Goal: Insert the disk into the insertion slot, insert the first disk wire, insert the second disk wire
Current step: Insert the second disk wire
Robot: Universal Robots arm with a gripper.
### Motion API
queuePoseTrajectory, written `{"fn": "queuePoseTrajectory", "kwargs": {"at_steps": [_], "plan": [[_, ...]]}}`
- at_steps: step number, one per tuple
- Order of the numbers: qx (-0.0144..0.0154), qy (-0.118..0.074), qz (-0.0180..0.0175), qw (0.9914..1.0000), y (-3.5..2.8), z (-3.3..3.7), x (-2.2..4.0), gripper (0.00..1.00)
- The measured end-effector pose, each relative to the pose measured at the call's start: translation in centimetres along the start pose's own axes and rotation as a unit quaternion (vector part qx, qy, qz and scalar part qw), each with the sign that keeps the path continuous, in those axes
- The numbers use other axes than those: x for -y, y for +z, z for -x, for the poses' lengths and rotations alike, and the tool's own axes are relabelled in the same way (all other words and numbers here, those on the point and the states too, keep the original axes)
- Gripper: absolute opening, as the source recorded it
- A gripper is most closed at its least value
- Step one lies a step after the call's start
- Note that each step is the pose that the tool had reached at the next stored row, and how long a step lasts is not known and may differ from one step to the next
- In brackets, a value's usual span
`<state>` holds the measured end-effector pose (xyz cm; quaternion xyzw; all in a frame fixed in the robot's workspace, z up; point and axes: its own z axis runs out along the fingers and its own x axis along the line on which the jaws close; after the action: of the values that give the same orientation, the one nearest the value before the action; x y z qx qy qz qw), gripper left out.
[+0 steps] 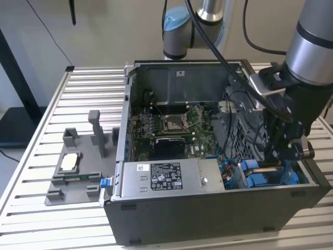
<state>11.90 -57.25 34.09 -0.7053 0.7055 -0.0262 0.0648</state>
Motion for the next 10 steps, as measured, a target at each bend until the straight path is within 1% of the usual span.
{"fn": "queuePoseTrajectory", "kwargs": {"at_steps": [5,6,7,8,9,10], "plan": [[-0.0004,0.0,0.0001,1.0,0.18,-0.09,-0.02,0.16],[0.0001,0.0,0.0001,1.0,0.25,-0.1,-0.03,0.16],[0.0011,0.0,0.0001,1.0,0.29,-0.11,-0.04,0.16],[0.003,0.001,0.0,1.0,0.39,-0.11,-0.05,0.16],[0.0043,0.001,0.0,0.99999,0.4,-0.09,-0.04,0.16],[0.0048,0.001,0.0,0.99999,0.39,-0.1,-0.05,0.16]]}}
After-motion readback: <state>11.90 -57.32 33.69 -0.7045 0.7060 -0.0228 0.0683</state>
